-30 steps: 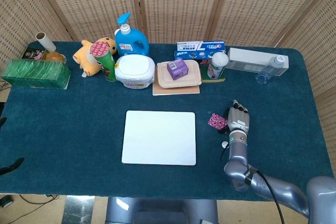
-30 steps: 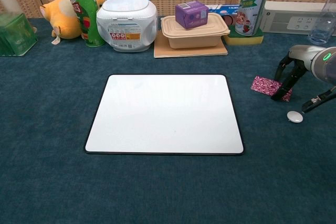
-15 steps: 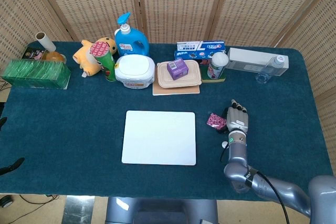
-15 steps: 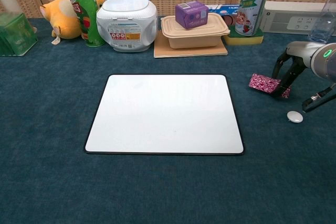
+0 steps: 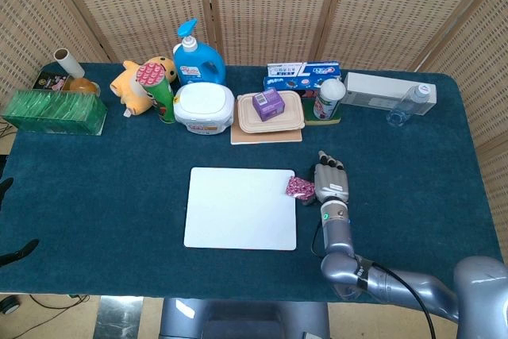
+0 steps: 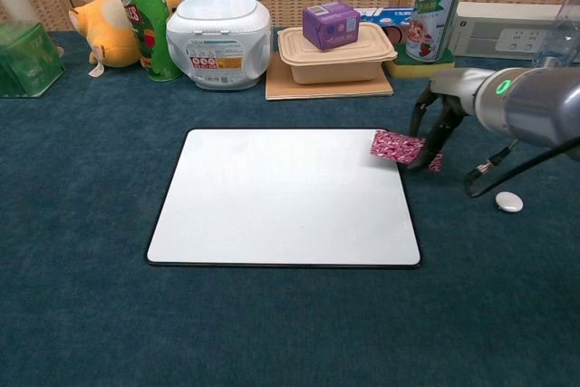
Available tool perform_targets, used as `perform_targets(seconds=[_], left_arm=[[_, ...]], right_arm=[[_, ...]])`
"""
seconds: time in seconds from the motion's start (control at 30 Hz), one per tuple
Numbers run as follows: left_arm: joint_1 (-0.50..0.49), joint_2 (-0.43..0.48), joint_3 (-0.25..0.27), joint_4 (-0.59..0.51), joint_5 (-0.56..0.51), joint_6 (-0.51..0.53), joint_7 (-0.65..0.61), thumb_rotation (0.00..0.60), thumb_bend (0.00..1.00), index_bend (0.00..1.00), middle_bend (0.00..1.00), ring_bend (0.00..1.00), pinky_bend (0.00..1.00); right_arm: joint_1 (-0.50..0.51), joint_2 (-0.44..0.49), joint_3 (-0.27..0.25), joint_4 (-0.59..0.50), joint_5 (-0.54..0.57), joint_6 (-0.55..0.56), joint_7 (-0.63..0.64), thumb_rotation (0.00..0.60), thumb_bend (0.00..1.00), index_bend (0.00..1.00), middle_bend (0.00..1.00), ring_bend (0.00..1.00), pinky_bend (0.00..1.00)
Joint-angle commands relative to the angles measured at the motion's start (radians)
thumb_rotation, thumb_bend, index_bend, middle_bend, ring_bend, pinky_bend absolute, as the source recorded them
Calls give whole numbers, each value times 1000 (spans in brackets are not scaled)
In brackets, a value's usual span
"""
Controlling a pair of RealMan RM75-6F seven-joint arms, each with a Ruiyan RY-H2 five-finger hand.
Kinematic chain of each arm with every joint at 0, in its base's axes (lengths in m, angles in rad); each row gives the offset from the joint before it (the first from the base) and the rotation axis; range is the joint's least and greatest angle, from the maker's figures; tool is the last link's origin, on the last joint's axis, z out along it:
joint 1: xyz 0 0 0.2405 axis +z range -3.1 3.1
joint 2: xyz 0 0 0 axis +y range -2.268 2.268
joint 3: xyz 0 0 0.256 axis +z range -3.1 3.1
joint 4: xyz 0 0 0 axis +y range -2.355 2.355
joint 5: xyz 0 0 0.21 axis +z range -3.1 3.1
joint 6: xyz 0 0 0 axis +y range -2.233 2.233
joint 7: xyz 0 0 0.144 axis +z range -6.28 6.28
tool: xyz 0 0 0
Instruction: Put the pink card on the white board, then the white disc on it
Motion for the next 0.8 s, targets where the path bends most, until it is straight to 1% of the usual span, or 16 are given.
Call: perform_targets(seconds=[0.03, 0.23, 0.37, 0.7, 0.8], left_arm=[[-1, 0, -1, -1, -2, -2, 1, 600, 73, 0, 0, 0, 0], [-4, 1, -3, 3, -10, -9, -4, 600, 73, 0, 0, 0, 0], [-6, 3, -4, 7, -15, -12, -11, 600, 72, 0, 0, 0, 0], [-4, 8, -5, 14, -16, -10, -33, 600, 71, 0, 0, 0, 0], [-3, 9, -4, 16, -16, -8, -37, 600, 72, 0, 0, 0, 0]], right_arm=[[35, -34, 8, -8, 18, 18, -25, 600, 217, 458, 28, 0, 0], [102, -110, 24, 25, 52, 37, -64, 600, 217, 457, 28, 0, 0], [129, -142, 33, 47, 71, 47, -81, 600, 217, 458, 28, 0, 0], [171, -196, 44, 68, 89, 70, -111, 600, 218, 457, 28, 0, 0], [183, -210, 56, 61, 93, 68, -116, 600, 217, 458, 28, 0, 0]])
